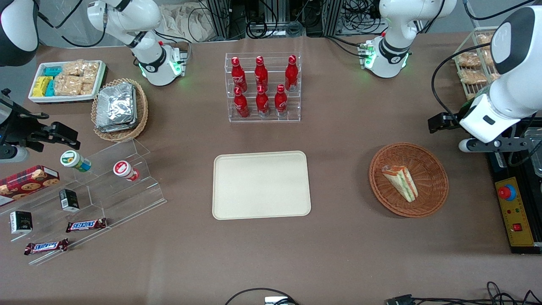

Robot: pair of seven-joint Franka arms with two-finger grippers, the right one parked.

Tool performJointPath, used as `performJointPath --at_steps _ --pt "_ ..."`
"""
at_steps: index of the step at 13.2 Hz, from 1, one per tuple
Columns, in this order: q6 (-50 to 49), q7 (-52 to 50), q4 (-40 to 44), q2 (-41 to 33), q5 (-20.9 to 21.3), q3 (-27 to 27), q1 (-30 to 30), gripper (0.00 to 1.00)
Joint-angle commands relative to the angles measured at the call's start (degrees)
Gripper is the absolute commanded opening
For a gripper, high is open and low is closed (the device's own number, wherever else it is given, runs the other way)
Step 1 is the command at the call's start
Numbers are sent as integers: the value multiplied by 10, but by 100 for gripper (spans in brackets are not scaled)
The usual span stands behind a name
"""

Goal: Place sandwich from basket to tray

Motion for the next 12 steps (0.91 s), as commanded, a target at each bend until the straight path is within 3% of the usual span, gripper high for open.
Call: performJointPath --at_steps 1,12 --pt "5 5 -7 -8 4 6 -4 100" --pt "6 -20 -18 0 3 16 7 100"
